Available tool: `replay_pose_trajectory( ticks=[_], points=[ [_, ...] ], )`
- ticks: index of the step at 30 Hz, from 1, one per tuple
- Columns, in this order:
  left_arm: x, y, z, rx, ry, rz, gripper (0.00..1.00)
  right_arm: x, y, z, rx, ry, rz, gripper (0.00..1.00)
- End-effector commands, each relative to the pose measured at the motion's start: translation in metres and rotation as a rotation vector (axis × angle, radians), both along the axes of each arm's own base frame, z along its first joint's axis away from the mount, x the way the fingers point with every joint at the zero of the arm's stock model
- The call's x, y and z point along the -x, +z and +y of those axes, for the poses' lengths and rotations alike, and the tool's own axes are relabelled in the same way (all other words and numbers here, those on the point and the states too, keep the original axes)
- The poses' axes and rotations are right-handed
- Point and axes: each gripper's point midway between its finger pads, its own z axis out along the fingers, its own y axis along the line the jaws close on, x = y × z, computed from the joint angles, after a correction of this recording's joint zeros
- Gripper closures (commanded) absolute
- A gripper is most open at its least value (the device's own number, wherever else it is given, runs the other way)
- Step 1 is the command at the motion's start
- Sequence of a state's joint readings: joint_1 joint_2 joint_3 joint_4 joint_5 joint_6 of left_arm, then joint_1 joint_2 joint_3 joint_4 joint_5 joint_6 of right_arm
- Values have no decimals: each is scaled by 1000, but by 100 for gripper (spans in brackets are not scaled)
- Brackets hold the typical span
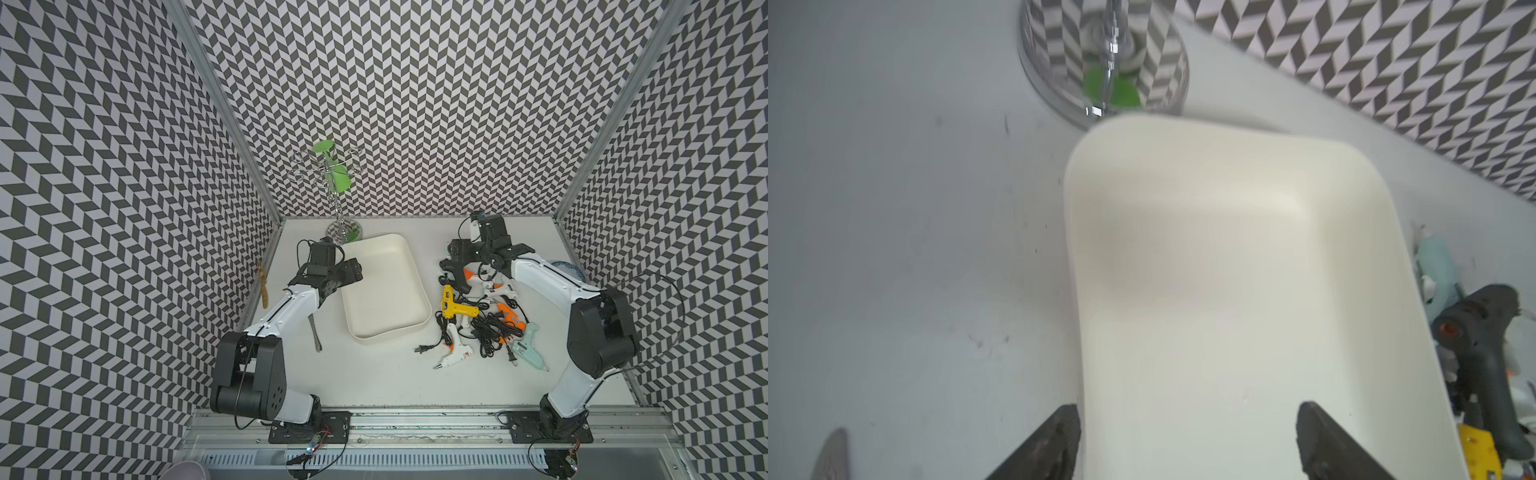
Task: Put the hot melt glue gun into the storage box
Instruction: Adjust the storage box at the center of the board.
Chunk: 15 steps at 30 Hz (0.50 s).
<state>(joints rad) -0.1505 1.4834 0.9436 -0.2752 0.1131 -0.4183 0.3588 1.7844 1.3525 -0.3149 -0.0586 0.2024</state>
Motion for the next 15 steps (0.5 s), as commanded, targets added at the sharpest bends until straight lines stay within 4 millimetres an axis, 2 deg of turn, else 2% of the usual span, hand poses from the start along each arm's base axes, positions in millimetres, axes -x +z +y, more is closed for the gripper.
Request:
replay_pose_trajectory(
  ticks=[1, 7, 12, 15],
  points=[
    [10, -15, -3, 4, -6, 85, 16, 3, -33, -10, 115, 20, 91, 9],
    [14, -31, -5, -26, -31, 143, 20, 15, -69, -1, 149, 95, 171, 16],
    [15, -49, -12, -80, -101, 208, 29, 26, -86, 7, 177, 121, 202, 21],
    [14, -54, -13, -103, -127, 223, 37, 33, -98, 5, 236, 110, 240, 27]
  ],
)
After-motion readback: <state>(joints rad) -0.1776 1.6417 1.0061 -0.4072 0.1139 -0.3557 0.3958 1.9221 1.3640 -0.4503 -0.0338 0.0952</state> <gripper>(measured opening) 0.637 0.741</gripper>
